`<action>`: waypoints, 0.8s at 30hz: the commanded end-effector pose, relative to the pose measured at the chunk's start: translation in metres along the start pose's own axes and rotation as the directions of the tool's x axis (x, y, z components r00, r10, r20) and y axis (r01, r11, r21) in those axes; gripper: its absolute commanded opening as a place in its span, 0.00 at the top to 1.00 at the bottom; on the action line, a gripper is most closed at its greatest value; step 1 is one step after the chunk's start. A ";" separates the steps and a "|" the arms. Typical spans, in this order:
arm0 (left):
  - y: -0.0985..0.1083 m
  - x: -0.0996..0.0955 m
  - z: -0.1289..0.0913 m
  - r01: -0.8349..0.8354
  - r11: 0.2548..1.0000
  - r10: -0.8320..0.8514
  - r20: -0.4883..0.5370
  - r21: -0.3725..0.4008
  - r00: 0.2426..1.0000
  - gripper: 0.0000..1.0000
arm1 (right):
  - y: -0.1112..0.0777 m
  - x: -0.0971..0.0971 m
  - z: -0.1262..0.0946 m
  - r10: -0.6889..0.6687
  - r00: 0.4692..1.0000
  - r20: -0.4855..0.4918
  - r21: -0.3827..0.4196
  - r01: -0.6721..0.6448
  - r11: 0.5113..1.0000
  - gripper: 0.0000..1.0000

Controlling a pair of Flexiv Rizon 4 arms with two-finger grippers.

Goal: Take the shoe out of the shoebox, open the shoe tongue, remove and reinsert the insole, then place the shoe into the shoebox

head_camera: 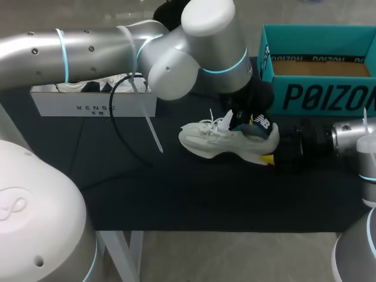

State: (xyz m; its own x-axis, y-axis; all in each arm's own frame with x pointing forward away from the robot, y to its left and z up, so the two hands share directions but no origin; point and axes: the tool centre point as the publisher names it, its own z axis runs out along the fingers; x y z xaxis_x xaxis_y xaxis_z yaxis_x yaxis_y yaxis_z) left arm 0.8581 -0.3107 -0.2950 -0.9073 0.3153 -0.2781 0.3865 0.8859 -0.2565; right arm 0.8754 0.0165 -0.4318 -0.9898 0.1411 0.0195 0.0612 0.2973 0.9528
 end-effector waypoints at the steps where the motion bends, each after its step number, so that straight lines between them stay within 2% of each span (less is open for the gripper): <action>1: 0.014 0.009 -0.008 0.017 0.999 -0.017 0.012 0.030 1.000 1.00 | -0.003 -0.001 0.004 0.000 1.000 0.000 0.002 0.000 1.000 1.00; 14: 0.031 0.021 -0.011 0.082 0.996 -0.082 0.009 0.037 0.997 1.00 | -0.003 -0.001 0.004 0.000 1.000 0.000 0.002 0.000 1.000 1.00; 17: 0.024 0.020 -0.013 0.065 0.997 -0.066 0.012 0.045 0.998 1.00 | -0.003 -0.001 0.004 0.000 1.000 0.000 0.002 0.000 1.000 1.00; 24: -0.011 0.010 -0.006 -0.034 0.996 0.032 0.026 0.080 0.999 1.00 | -0.003 -0.001 0.004 0.000 1.000 0.000 0.002 0.000 1.000 1.00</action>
State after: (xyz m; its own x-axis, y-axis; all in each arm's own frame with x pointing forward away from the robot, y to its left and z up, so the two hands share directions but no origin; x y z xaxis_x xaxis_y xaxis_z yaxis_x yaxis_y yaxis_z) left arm 0.8418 -0.2997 -0.2863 -0.8929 0.3235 -0.3131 0.4207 0.8472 -0.3243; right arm 0.8754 0.0167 -0.4320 -0.9898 0.1409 0.0197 0.0613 0.2974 0.9528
